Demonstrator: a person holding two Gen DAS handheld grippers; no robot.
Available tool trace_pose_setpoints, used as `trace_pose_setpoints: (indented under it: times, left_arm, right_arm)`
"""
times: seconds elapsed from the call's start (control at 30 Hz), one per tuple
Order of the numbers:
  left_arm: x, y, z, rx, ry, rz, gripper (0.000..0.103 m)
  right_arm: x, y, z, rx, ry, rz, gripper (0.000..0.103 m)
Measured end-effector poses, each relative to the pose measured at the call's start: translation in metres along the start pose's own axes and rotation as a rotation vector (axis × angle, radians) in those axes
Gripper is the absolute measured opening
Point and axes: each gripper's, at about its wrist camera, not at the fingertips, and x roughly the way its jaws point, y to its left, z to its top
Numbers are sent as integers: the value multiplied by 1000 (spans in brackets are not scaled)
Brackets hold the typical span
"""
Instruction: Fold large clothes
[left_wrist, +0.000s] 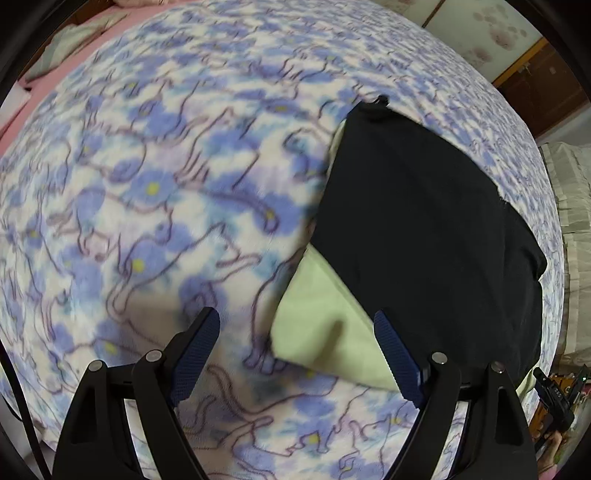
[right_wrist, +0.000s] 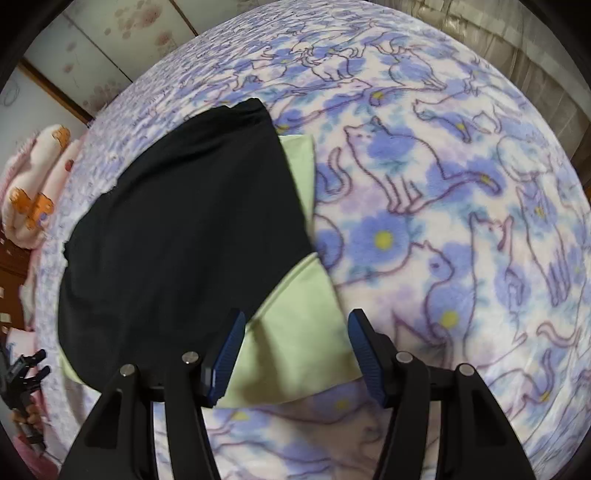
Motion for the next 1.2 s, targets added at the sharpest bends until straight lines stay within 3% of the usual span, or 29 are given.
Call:
trace_pose_setpoints:
  times: [0.2, 0.37, 0.4, 0.43, 0.6, 0.7, 0.93, 1.1, 1.2]
  left_arm:
    - [12, 8, -7, -25, 26, -18, 83]
    - [21, 11, -8, -64, 67, -83, 64]
    - [25, 11, -8, -63, 80, -83, 56]
    - [28, 10, -8, -61, 91, -74, 46]
    - [38, 7, -7, -56, 122, -65, 20]
    - [38, 4, -8, -46, 127, -44, 14]
    - [43, 5, -7, -59, 153, -26, 13]
    - [19, -19, -7, 32, 96, 53, 14]
    - [1, -43, -8, 95, 51, 70, 15]
  right_arm:
    - [8, 1, 0, -38, 33, 10, 53]
    - [6, 10, -9, -105, 29, 6, 13]
    - [6, 11, -10, -110, 33, 10, 10]
    - [6, 12, -12, -109, 45, 0, 9]
    - [5, 7, -22, -74, 90, 6, 6]
    - [0, -1, -30, -34, 106, 28, 6]
    - [2, -22, -52, 20, 128, 61, 5]
    - [-18, 10, -47, -79, 34, -83, 7]
    - [-46, 25, -42, -87, -94, -150, 15]
